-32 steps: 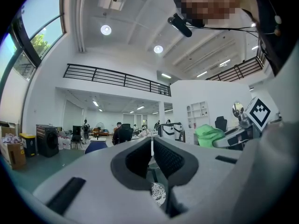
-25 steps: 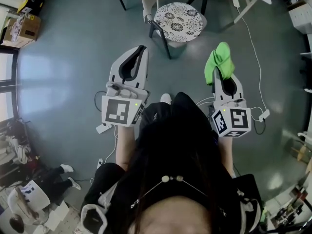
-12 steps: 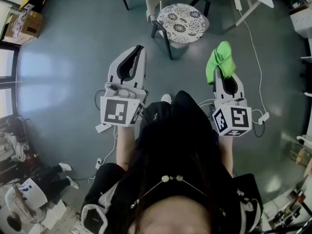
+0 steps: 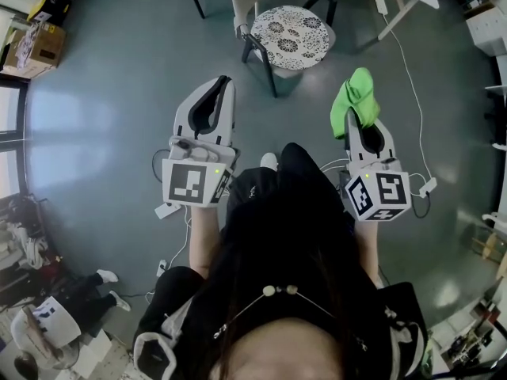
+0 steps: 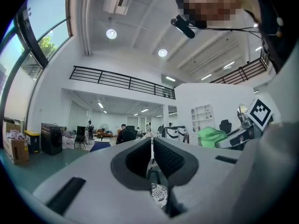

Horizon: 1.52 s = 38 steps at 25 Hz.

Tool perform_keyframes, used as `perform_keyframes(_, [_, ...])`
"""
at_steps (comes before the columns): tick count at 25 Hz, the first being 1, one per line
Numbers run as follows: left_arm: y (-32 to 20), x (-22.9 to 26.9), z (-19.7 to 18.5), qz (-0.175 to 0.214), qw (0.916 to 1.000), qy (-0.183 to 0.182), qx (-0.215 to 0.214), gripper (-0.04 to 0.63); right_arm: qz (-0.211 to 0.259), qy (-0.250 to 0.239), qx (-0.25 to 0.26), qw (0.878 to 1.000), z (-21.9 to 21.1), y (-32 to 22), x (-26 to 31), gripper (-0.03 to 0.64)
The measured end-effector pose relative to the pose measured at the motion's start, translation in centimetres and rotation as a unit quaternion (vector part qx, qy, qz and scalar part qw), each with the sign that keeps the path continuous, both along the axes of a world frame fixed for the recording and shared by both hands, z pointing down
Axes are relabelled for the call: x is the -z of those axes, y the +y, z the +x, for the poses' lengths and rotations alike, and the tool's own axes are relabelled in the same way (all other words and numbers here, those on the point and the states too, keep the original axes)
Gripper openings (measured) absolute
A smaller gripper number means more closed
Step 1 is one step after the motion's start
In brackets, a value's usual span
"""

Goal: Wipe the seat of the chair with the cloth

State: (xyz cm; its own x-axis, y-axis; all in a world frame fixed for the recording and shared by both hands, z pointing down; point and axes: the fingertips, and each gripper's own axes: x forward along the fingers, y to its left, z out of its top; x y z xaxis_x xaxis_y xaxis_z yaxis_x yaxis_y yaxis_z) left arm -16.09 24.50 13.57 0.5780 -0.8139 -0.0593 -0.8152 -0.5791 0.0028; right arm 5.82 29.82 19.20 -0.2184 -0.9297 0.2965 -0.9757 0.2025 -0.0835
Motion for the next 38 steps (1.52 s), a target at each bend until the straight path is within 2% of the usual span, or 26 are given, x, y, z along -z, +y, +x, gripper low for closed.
perform_keyframes(7, [-0.1, -0.8, 0.1, -0.017, 0.9998, -0.008, 0.004, 0.018, -0.006, -0.019, 0.003, 1.000, 0.6, -0.7, -0.4, 0.044])
perform_keyframes(13, [-0.7, -1.5, -0.6, -0.024, 0.9995, -0.014, 0.017, 0.018, -0.009, -0.012, 0.008, 1.000, 0.6, -1.5, -1.2, 0.044])
perform_keyframes(21, [-3.3, -2.7, 2.4, -0.038, 0.9988, -0.032, 0.000, 0.018, -0.034, -0.035, 0.004, 0.999, 2.7, -4.3, -3.4, 0.044])
perform_keyframes(26, [-8.2, -4.3, 4.1, -0.044, 0.9983, -0.037, 0.007, 0.018, -0.043, -0.042, 0.011, 0.998, 4.4, -9.5, -4.8, 0.044])
perform_keyframes(30, [-14.6, -4.9, 6.2, -0.047, 0.9981, -0.039, 0.008, 0.018, -0.056, -0.037, 0.023, 0.997, 6.0, -15.8, -5.2, 0.044])
perform_keyframes(34, [-21.4, -6.0, 9.0, -0.059, 0.9971, -0.046, 0.007, 0.017, -0.067, -0.016, 0.060, 0.996, 7.8, -22.4, -5.2, 0.044])
perform_keyframes(38, [-26.6, -7.1, 10.8, -0.071, 0.9965, -0.036, 0.023, 0.018, -0.087, 0.006, 0.116, 0.989, 8.7, -28.7, -6.1, 0.044])
